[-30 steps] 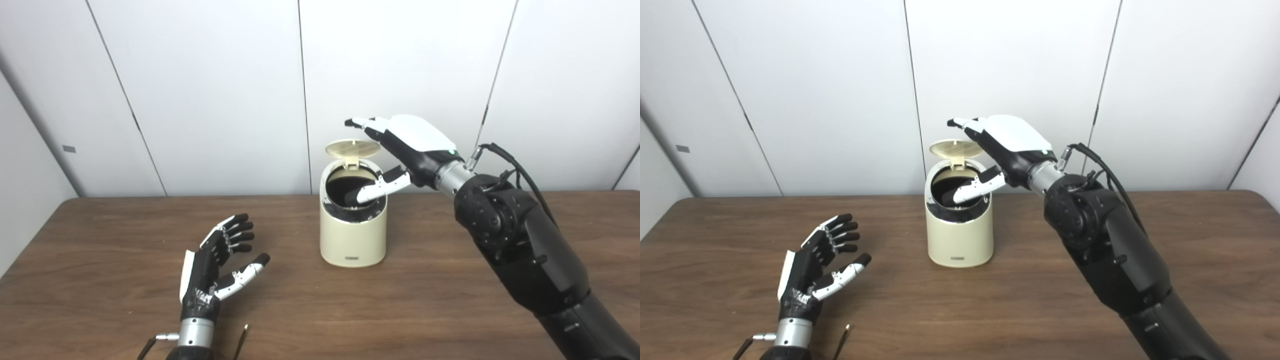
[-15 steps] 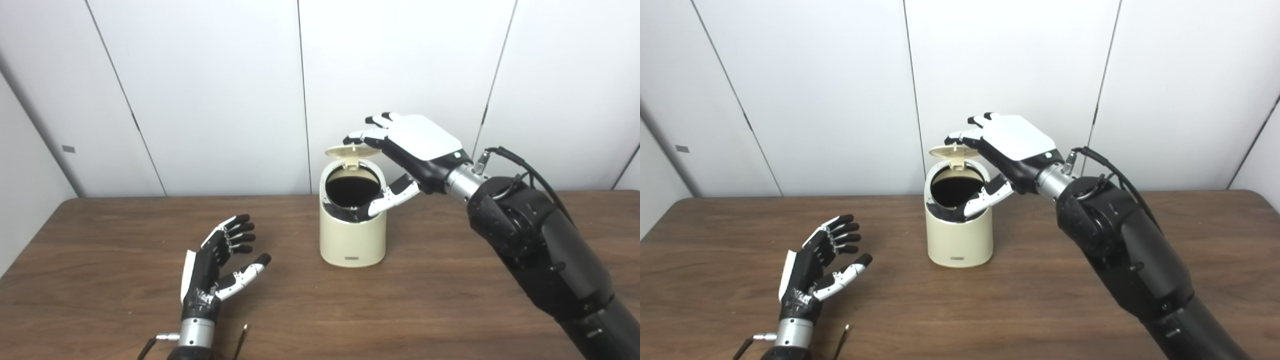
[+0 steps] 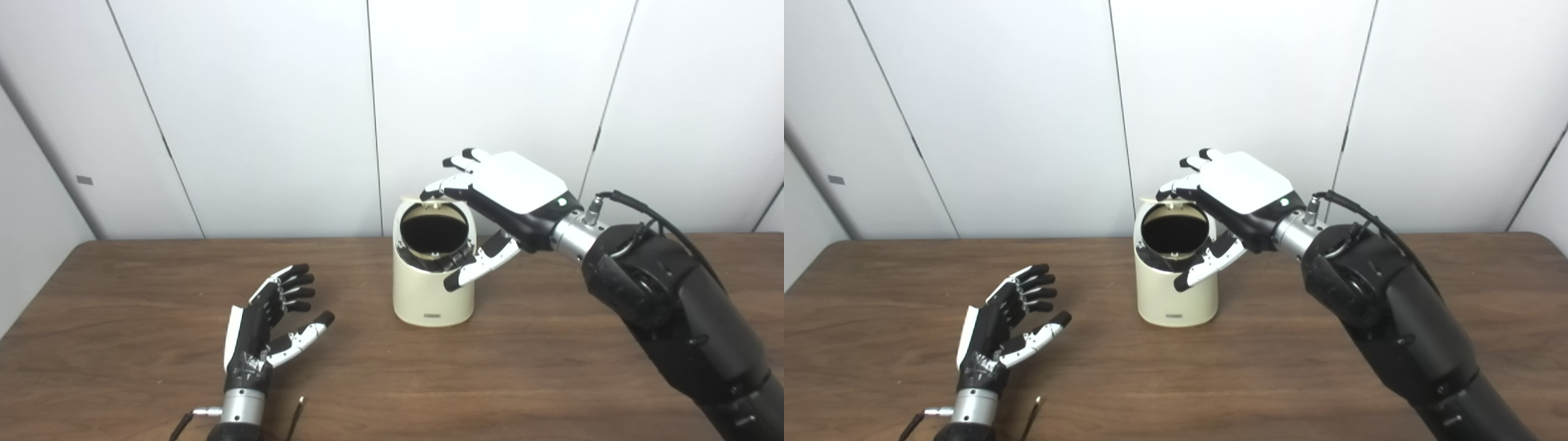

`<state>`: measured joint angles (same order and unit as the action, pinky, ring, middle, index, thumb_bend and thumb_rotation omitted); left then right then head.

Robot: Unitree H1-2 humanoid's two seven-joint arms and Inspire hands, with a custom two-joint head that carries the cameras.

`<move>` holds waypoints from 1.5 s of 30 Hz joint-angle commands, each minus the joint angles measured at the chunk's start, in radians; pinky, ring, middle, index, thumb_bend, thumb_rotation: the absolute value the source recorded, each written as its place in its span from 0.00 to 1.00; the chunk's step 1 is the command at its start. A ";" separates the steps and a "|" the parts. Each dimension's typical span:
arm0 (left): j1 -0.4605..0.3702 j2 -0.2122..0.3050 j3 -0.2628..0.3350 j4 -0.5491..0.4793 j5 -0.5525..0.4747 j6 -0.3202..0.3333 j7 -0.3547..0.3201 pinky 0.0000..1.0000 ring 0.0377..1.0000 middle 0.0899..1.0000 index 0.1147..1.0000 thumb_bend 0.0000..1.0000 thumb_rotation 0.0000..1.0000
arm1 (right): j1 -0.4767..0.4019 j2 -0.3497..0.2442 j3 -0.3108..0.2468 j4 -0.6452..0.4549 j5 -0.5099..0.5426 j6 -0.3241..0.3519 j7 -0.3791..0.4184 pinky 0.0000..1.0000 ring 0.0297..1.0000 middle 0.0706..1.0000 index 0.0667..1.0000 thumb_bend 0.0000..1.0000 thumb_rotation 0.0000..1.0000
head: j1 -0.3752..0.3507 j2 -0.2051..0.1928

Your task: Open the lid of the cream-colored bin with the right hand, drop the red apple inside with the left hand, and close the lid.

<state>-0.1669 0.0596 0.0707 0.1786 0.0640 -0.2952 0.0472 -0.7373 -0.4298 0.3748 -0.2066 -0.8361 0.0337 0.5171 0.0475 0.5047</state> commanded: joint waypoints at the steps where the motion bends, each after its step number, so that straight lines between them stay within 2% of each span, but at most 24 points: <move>1: 0.045 -0.029 -0.011 0.024 0.001 0.001 0.015 0.62 0.67 0.71 0.74 0.65 0.05 | -0.024 -0.012 -0.023 -0.028 0.004 -0.008 0.000 0.97 0.93 0.76 0.78 0.86 0.58 | 0.003 0.002; 6: 0.045 -0.030 -0.010 0.023 0.002 0.002 0.016 0.61 0.67 0.71 0.75 0.63 0.02 | -0.009 -0.008 -0.014 -0.027 -0.019 0.000 0.034 1.00 0.94 0.77 0.78 0.85 0.58 | 0.006 0.009; 10: 0.047 -0.033 -0.009 0.015 -0.004 0.012 0.012 0.62 0.67 0.71 0.75 0.63 0.02 | 0.003 -0.003 -0.005 -0.022 -0.048 -0.006 0.041 0.96 0.92 0.76 0.78 0.86 0.56 | 0.008 0.014; 26: 0.050 -0.040 -0.011 0.002 -0.005 0.023 0.008 0.63 0.68 0.71 0.75 0.64 0.04 | 0.018 0.011 0.011 -0.001 -0.057 -0.002 0.098 0.99 0.94 0.78 0.79 0.85 0.53 | 0.012 0.025; 38: 0.050 -0.047 -0.012 -0.017 0.008 0.041 0.014 0.61 0.67 0.70 0.74 0.65 0.05 | 0.027 0.004 0.023 -0.024 -0.054 -0.025 0.126 0.99 0.95 0.78 0.79 0.85 0.57 | 0.028 0.041; 42: 0.055 -0.049 -0.012 -0.030 0.013 0.051 0.014 0.62 0.68 0.71 0.75 0.65 0.06 | 0.025 -0.023 0.063 -0.013 -0.109 -0.092 0.115 0.95 0.94 0.77 0.78 0.85 0.59 | 0.031 0.049; 45: 0.057 -0.051 -0.012 -0.039 0.012 0.055 0.014 0.62 0.68 0.71 0.74 0.65 0.05 | 0.018 -0.041 0.103 -0.007 -0.169 -0.122 0.151 0.99 0.97 0.78 0.79 0.85 0.64 | 0.035 0.053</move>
<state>-0.1446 0.0276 0.0700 0.1326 0.0742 -0.2392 0.0481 -0.6987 -0.4505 0.4542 -0.2100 -0.9801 -0.0540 0.6202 0.0813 0.5568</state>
